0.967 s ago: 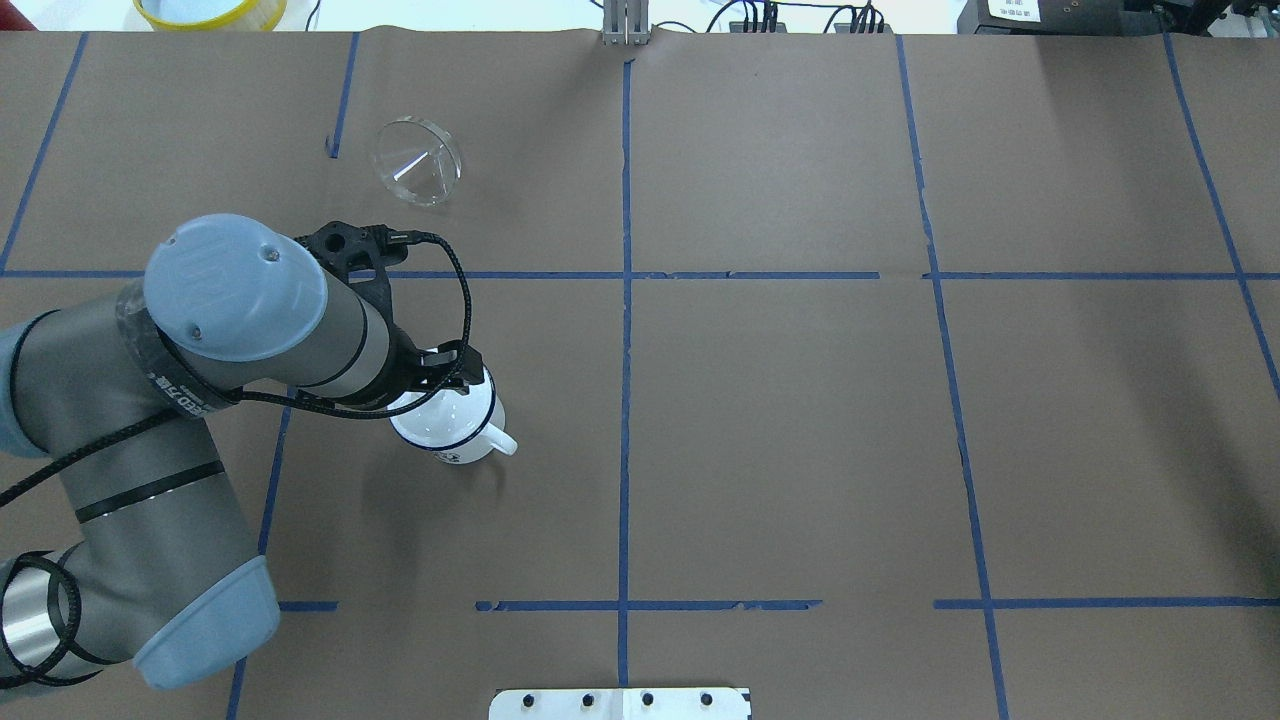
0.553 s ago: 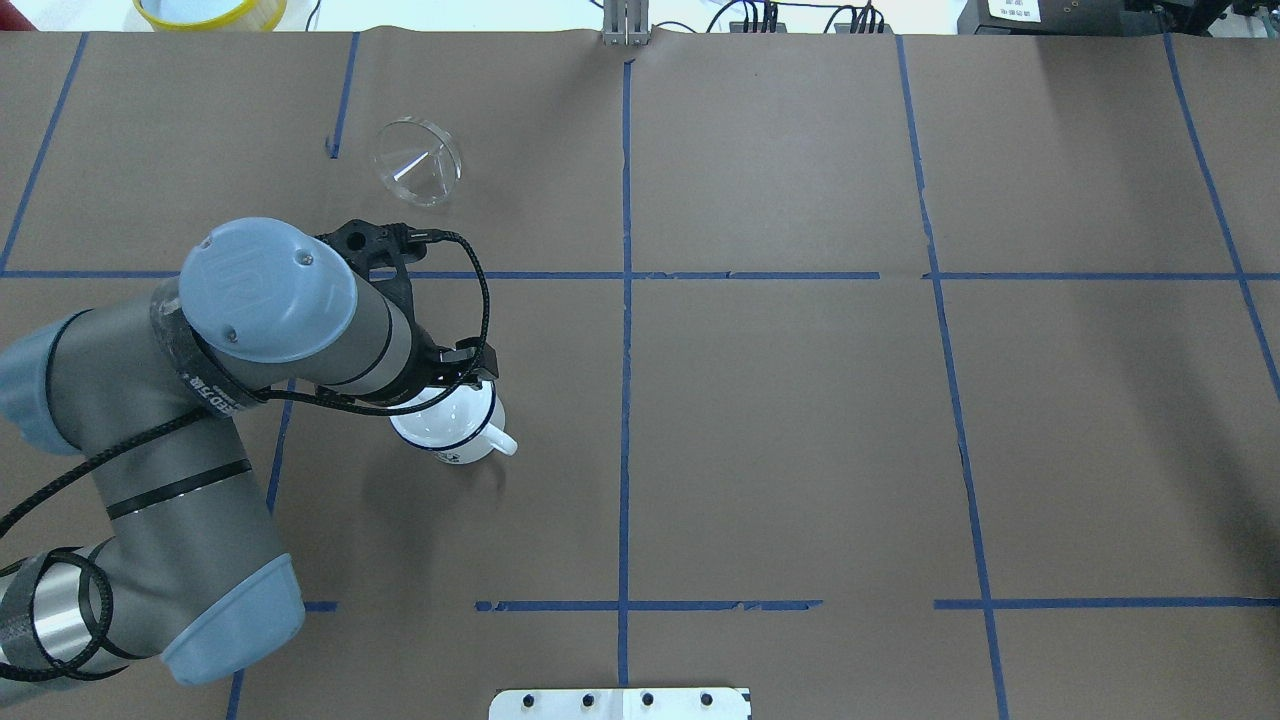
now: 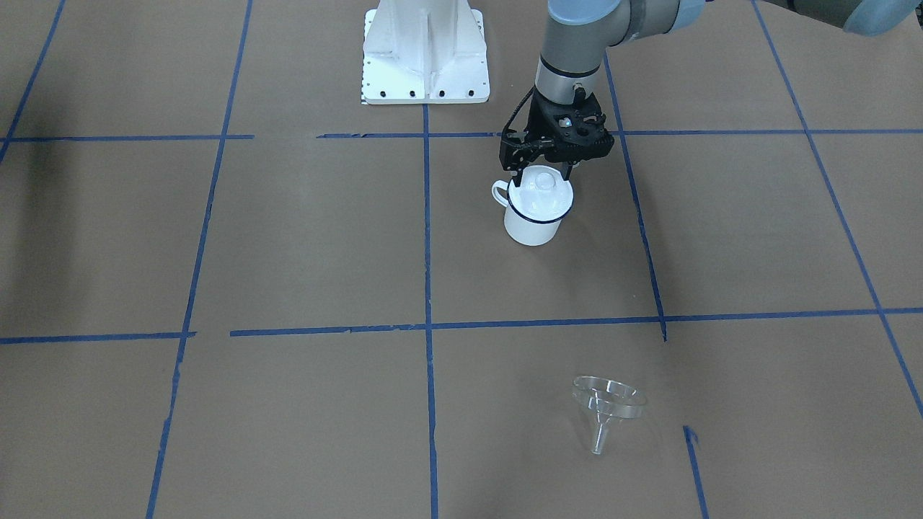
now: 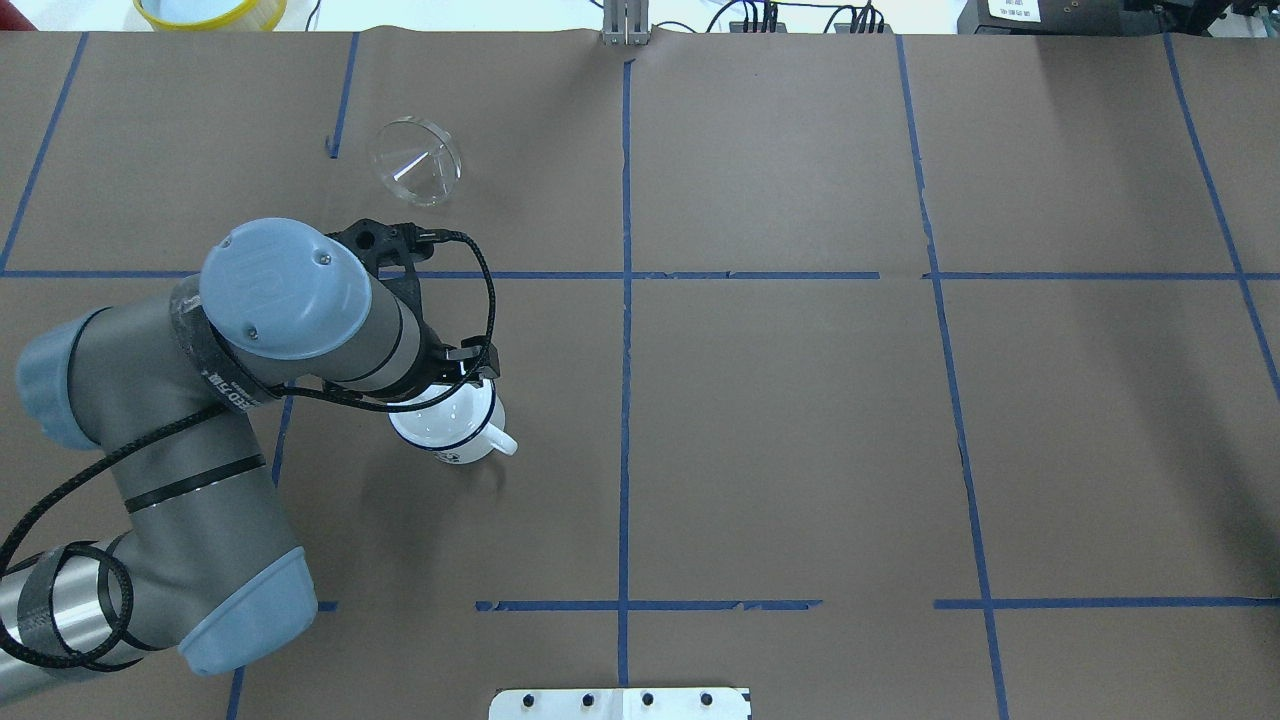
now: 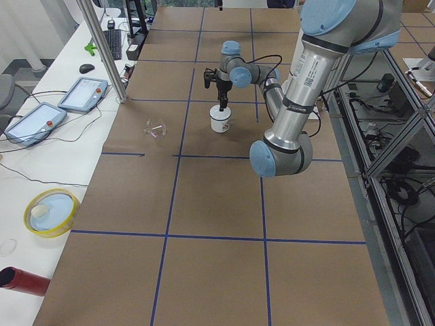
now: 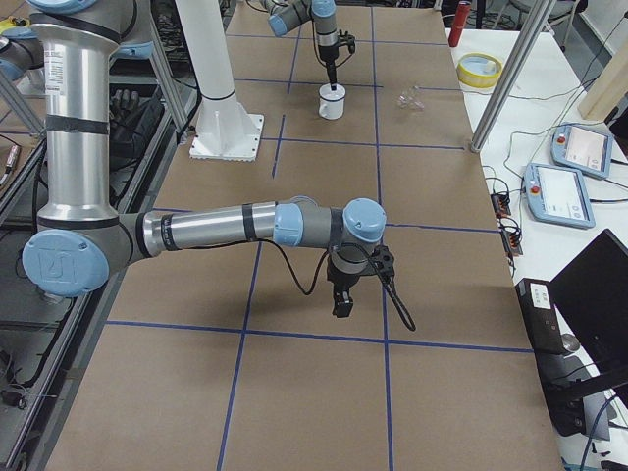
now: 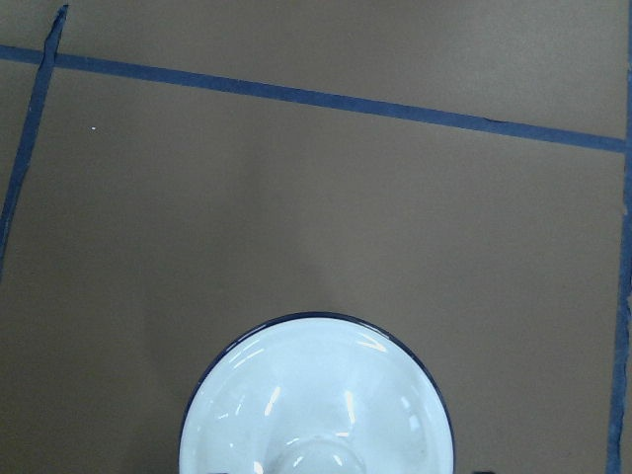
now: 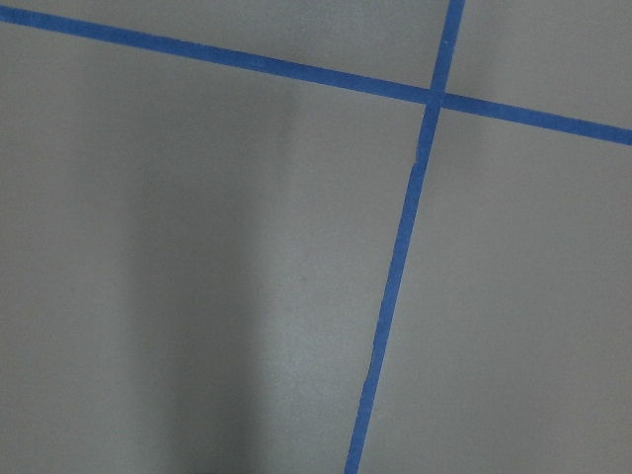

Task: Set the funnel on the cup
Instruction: 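Move the left gripper over the white mug and grasp its lid knob, then lift the white lid off the mug with the left gripper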

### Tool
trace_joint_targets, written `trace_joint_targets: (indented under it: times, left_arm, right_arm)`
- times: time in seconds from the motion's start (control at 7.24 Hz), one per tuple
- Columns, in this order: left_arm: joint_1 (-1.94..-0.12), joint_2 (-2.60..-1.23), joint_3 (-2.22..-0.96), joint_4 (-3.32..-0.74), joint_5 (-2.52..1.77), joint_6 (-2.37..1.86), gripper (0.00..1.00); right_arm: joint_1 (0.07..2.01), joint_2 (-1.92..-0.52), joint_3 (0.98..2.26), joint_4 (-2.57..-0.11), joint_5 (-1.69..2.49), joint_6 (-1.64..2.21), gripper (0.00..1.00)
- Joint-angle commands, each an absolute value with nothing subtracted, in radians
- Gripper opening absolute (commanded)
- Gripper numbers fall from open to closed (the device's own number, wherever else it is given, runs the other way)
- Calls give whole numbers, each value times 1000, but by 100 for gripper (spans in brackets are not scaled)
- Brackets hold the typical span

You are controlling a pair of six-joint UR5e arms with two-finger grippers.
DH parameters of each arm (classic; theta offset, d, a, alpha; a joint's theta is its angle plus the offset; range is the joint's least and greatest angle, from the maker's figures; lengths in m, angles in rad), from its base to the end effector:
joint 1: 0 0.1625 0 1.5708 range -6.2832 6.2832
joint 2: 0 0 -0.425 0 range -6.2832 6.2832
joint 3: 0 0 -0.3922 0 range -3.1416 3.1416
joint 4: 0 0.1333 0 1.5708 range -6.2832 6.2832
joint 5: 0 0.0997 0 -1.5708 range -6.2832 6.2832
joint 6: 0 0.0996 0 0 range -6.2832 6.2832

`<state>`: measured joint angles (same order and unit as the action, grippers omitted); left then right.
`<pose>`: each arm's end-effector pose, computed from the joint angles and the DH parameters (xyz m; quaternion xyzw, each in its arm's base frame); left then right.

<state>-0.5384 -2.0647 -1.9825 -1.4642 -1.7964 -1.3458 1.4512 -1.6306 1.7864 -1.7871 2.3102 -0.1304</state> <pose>0.4433 -0.3941 0.2244 0.0477 0.3973 -0.0996 0.9110 0.0112 -0.4617 0.6054 -0.0263 -0.3613 -0.1054 0.9261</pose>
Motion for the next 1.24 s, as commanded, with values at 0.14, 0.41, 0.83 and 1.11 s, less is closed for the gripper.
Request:
trace_joint_targets:
  times: [0.14,0.41,0.83,1.11]
  left_arm:
    - [-540,-2063,-1982,-1463,-1796,-1345,44]
    - [-541,-2060,-1990,-1462,-1796,-1344,0]
    - [-631,-2057,-2052,-1441,-1801,-1284,0]
    - [-713,-2018,-2219,-1338,-1821,-1108,0]
  right_arm:
    - [1451,-1629,1787,-1787,2310,-130,100]
    - [1451,-1631,1787,-1787,2310,-130,100]
    - [1451,-1629,1787,-1787,2310,-130,100]
    - [1451,-1631,1786,-1787,2310,-130,100]
